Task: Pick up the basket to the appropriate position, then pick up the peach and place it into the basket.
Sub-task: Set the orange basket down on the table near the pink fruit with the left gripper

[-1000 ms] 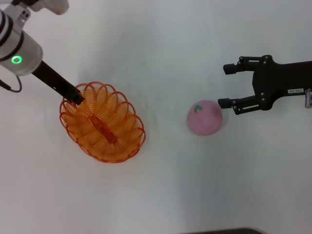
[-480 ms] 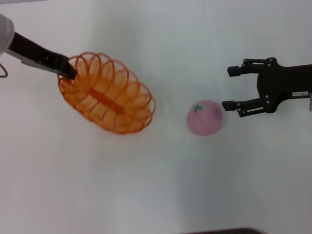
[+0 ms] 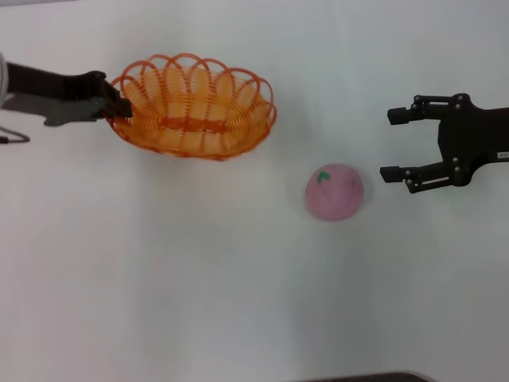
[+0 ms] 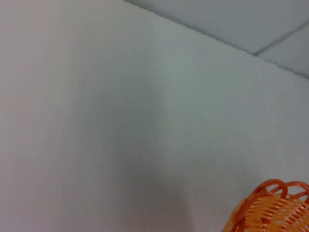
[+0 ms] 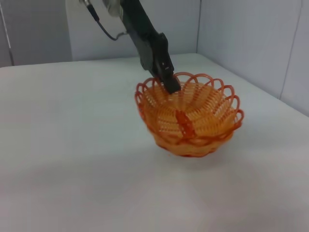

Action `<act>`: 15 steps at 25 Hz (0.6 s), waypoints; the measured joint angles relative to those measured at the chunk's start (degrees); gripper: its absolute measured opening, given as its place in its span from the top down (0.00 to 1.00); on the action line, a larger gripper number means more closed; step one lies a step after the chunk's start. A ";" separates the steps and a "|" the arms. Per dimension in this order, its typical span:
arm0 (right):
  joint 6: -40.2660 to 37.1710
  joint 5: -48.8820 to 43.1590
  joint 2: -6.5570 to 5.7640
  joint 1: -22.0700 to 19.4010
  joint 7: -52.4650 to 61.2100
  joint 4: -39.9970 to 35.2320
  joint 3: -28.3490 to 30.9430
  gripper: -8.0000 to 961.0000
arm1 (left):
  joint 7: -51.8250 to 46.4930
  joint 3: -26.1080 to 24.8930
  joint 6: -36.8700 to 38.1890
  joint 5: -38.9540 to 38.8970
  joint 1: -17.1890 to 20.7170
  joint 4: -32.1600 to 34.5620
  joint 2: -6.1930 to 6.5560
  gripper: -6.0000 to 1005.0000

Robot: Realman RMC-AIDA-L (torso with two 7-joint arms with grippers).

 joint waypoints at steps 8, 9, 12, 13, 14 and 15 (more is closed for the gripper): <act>-0.65 0.12 0.03 -0.67 -3.27 -0.04 0.21 0.05 | -2.93 5.43 -8.87 -6.59 6.48 -5.47 -0.60 0.92; -0.73 0.12 0.08 -0.69 -3.29 -0.04 0.29 0.05 | -2.94 5.76 -9.80 -6.82 6.77 -5.98 -0.60 0.92; -1.75 0.12 0.20 -0.71 -3.30 -0.01 0.49 0.05 | -3.31 6.82 -12.19 -7.07 7.76 -7.01 -0.60 0.91; -2.14 0.12 0.24 -0.72 -3.29 -0.01 0.72 0.05 | -3.46 7.02 -12.44 -7.07 7.97 -7.09 -0.58 0.91; -2.49 0.12 0.29 -0.75 -3.24 0.00 0.98 0.05 | -3.63 7.24 -12.49 -7.08 8.26 -7.09 -0.54 0.89; -2.64 0.12 0.33 -0.76 -3.18 0.00 1.20 0.05 | -3.67 7.30 -12.40 -7.08 8.45 -7.10 -0.49 0.88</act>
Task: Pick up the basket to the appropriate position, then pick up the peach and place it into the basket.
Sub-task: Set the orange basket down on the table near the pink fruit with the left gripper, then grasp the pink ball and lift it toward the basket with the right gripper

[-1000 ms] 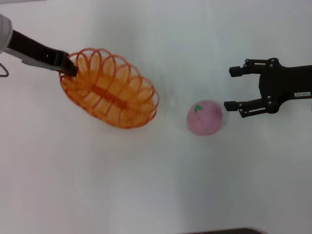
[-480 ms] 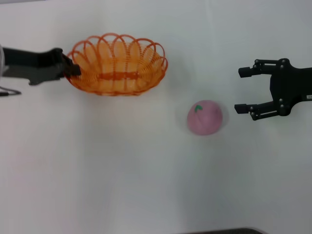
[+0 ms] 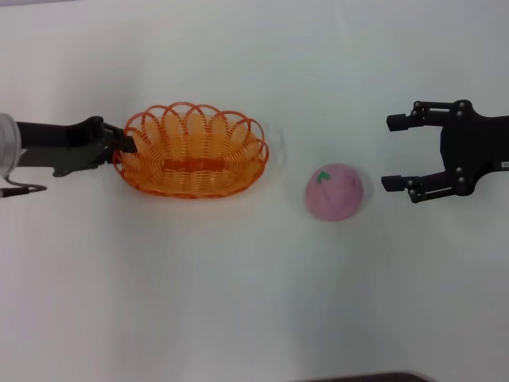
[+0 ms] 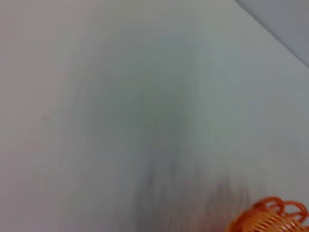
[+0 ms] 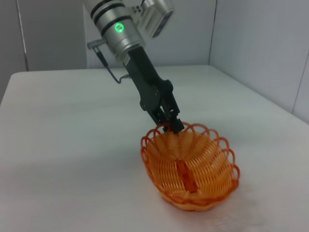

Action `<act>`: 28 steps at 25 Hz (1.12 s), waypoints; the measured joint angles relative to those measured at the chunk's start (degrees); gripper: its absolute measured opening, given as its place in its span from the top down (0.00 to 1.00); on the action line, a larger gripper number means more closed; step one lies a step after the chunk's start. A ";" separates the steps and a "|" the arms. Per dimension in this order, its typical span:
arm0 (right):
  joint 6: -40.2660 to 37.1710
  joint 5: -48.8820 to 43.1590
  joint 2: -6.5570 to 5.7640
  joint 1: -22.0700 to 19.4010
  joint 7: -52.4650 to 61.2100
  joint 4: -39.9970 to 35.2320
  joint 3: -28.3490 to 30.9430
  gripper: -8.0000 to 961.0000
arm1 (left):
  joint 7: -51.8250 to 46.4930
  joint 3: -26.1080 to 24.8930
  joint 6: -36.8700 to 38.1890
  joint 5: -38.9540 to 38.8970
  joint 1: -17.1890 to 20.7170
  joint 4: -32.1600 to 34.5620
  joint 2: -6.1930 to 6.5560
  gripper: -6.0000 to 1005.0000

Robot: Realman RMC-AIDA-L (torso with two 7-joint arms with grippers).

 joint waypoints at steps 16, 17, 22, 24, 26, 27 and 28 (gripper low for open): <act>1.78 0.00 1.41 0.78 2.10 0.21 4.63 0.06 | 19.68 -1.11 10.09 -4.72 10.05 21.04 0.93 0.41; 2.12 0.00 1.67 0.90 3.05 -0.05 5.35 0.06 | 24.12 -1.55 11.31 -5.98 10.54 22.03 0.82 0.40; 2.67 0.10 2.37 1.81 9.62 -1.36 8.34 0.07 | 47.35 -1.57 17.80 -18.13 15.18 22.97 -0.23 0.34; 2.60 0.12 2.34 2.30 12.67 -1.75 8.50 0.07 | 53.75 -1.55 19.62 -21.32 16.32 21.49 -0.22 0.32; 2.47 0.13 2.31 2.89 16.85 -2.64 8.48 0.07 | 59.02 -2.37 21.03 -22.25 16.67 19.07 0.04 0.30; 2.43 0.11 2.23 3.32 19.75 -3.46 8.22 0.07 | 60.38 -2.71 21.35 -22.22 16.67 18.24 0.12 0.28; 2.36 -0.06 2.13 3.65 21.68 -4.15 7.79 0.08 | 63.48 -3.43 22.07 -22.06 16.67 16.54 0.28 0.26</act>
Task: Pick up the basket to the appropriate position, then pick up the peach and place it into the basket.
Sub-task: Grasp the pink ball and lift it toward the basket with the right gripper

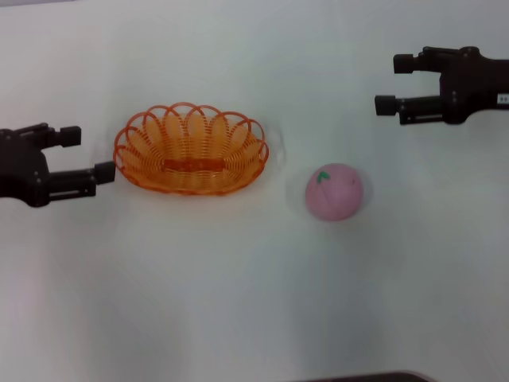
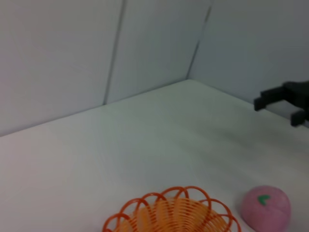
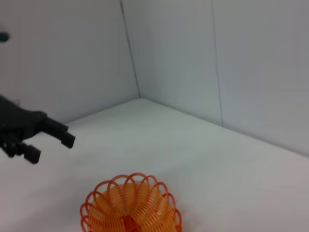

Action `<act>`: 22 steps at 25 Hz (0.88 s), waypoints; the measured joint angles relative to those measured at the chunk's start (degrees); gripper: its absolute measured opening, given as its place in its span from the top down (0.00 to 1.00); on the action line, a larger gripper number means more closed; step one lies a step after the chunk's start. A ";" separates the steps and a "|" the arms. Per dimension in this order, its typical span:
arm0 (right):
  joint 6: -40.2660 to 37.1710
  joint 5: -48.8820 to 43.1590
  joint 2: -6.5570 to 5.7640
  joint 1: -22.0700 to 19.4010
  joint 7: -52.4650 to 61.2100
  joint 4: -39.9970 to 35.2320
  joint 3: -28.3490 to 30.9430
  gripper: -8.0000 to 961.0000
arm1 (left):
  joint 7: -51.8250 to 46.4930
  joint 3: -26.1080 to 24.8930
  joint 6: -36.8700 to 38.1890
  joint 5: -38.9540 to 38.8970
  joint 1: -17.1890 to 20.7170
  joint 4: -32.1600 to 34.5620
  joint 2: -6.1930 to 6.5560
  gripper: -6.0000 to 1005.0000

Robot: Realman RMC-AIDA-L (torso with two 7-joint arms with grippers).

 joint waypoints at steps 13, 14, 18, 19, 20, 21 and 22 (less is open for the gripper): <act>-7.54 -18.97 -1.92 13.64 27.67 -13.67 -16.29 0.11 | 12.16 -1.01 -1.08 0.18 -0.39 -9.92 0.09 0.15; -8.59 -21.39 -1.38 14.99 28.15 -14.07 -16.75 0.11 | 12.20 -0.97 -1.14 0.17 -0.39 -9.96 0.06 0.15; -8.25 -27.78 0.57 18.12 30.54 -14.34 -22.24 0.12 | 12.27 -0.93 -1.19 -0.20 -0.37 -10.11 0.06 0.15; -7.84 -28.32 1.04 18.30 31.11 -14.30 -23.97 0.12 | 12.28 -0.94 -1.19 -0.20 -0.36 -10.19 0.07 0.15; -7.01 -28.61 1.82 18.32 31.73 -14.35 -26.21 0.12 | 12.29 -0.92 -1.19 -0.21 -0.34 -10.26 0.06 0.15; -6.26 -28.77 2.32 18.21 32.12 -14.58 -27.74 0.13 | 12.30 -0.93 -1.19 -0.21 -0.31 -10.29 0.05 0.15; -5.76 -28.92 2.83 18.04 32.47 -14.74 -29.10 0.13 | 12.31 -0.96 -1.20 -0.22 -0.26 -10.34 0.03 0.15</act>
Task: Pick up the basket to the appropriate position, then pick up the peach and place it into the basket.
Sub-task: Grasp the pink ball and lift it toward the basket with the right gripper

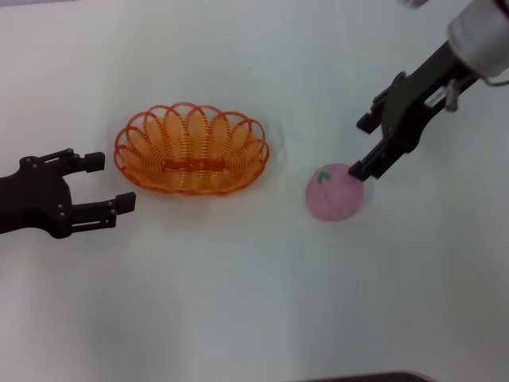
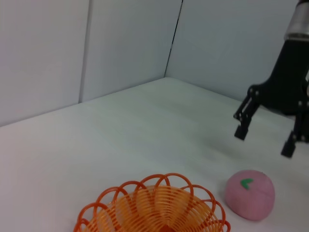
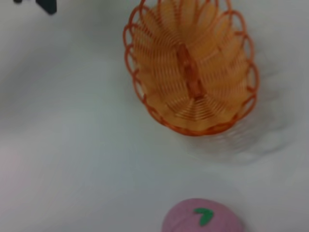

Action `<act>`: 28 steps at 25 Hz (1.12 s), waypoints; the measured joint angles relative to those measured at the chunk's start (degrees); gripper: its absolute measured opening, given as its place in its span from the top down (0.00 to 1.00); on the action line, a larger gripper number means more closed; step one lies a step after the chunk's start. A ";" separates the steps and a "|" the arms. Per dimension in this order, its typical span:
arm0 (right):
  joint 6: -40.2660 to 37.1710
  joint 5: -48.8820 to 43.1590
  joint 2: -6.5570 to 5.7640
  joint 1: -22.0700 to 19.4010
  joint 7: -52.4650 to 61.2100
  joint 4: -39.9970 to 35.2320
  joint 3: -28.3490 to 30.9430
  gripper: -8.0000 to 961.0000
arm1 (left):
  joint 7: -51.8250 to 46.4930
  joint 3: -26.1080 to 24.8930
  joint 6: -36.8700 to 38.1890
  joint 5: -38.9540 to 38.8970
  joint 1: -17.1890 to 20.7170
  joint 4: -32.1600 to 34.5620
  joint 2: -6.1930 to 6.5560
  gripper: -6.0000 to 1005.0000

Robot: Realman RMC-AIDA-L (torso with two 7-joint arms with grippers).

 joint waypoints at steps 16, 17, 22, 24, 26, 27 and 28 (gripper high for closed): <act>9.65 3.38 0.97 -1.90 3.62 6.49 -14.08 0.36 | 0.05 -0.13 -0.07 -0.07 -0.03 -1.84 0.07 0.15; 9.64 3.61 0.94 -1.98 3.61 6.56 -14.22 0.39 | 0.06 -0.13 -0.07 -0.07 0.00 -1.85 0.04 0.15; 9.07 4.14 0.79 -2.41 3.51 6.58 -14.60 0.65 | 0.08 -0.13 -0.08 -0.04 0.10 -1.86 0.02 0.15; 9.02 4.28 0.74 -2.61 3.54 6.21 -14.48 0.73 | 0.09 -0.13 -0.11 0.02 0.10 -1.86 0.03 0.15; 8.52 4.92 0.53 -2.74 3.55 5.41 -14.04 0.81 | 0.10 -0.13 -0.13 0.15 0.01 -1.86 0.06 0.15; 8.31 5.29 0.39 -2.76 3.55 4.90 -13.74 0.85 | 0.10 -0.26 -0.13 0.21 -0.01 -1.86 0.08 0.15; 7.58 5.60 0.32 -2.79 3.54 3.96 -13.26 0.89 | 0.10 -0.40 -0.14 0.25 -0.02 -1.86 0.10 0.15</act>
